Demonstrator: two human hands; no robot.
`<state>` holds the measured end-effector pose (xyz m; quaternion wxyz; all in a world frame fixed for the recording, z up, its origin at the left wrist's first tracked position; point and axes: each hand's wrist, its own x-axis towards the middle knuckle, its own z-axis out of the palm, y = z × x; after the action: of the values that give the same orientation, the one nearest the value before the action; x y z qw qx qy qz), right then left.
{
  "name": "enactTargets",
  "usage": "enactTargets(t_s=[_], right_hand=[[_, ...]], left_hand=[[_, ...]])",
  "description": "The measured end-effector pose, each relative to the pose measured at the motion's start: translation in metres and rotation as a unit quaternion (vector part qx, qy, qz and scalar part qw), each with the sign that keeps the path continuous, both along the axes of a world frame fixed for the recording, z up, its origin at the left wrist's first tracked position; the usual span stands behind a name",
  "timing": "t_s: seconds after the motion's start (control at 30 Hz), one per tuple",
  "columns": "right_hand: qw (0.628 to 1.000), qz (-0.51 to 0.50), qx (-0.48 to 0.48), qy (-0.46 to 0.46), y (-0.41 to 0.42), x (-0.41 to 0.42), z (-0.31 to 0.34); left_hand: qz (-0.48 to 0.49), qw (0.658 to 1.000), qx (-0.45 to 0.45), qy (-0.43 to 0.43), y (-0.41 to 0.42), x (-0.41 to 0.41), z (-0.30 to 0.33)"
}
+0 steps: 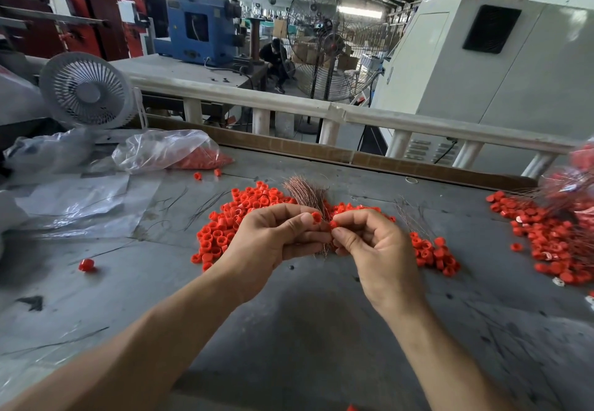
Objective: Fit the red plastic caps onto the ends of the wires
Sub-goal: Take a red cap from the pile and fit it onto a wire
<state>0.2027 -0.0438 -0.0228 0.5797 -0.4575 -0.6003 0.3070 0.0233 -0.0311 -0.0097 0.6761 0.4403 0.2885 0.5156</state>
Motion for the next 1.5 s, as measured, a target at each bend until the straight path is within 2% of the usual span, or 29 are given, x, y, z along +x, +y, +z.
enactTargets(t_s=[0.2, 0.47, 0.7, 0.9, 1.1, 1.5], right_hand=[[1.0, 0.018, -0.003, -0.018, 0.0, 0.002, 0.001], [0.998, 0.036, -0.05, 0.013, -0.001, 0.006, 0.004], [0.997, 0.038, -0.063, 0.0, -0.005, 0.004, 0.005], [0.998, -0.028, 0.003, -0.054, -0.008, 0.001, 0.007], [0.969, -0.085, 0.164, -0.163, -0.012, -0.009, 0.012], [0.953, -0.092, 0.196, -0.213, -0.01, -0.01, 0.01]], left_hand=[[0.006, 1.0, 0.005, 0.012, 0.0, -0.001, -0.001], [0.018, 0.999, 0.025, 0.044, 0.0, 0.0, -0.002], [0.027, 0.998, 0.038, 0.046, 0.002, -0.001, -0.003], [0.039, 0.997, 0.053, 0.05, 0.001, 0.0, -0.002], [0.046, 0.994, 0.078, 0.067, -0.003, 0.006, -0.001], [0.049, 0.992, 0.084, 0.076, -0.005, 0.007, -0.002]])
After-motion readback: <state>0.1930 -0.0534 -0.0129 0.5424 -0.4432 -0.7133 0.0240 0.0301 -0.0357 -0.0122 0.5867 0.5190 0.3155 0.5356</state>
